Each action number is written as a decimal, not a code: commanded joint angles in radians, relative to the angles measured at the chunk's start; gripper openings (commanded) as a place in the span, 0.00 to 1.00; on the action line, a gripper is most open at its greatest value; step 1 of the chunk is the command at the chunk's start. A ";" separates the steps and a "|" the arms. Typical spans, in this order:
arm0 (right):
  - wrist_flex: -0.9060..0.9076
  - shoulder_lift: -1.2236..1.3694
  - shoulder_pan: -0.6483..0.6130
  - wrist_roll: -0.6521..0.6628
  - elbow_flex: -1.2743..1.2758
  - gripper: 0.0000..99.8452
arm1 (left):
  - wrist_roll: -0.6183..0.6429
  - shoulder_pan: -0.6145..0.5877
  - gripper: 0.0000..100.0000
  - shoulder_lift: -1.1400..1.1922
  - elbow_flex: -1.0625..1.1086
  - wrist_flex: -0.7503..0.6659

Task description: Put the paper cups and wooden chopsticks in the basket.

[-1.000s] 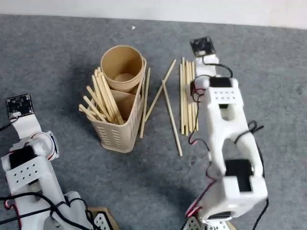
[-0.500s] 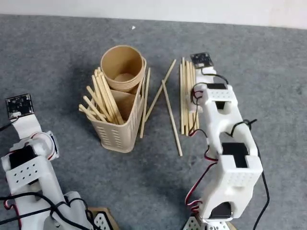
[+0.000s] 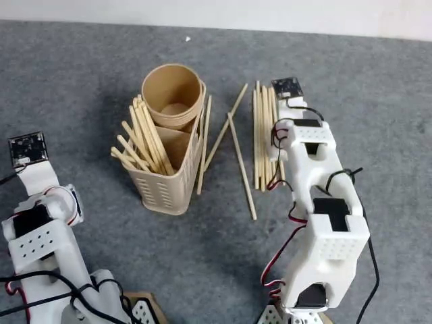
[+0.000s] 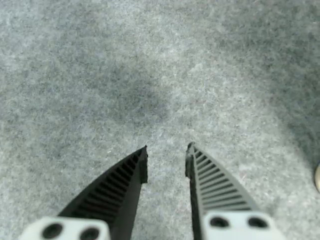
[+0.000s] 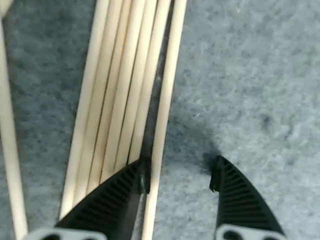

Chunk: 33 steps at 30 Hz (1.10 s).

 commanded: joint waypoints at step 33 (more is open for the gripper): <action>-0.269 -0.323 -0.064 -0.014 0.412 0.21 | -0.005 0.047 0.16 -0.016 -0.005 -0.014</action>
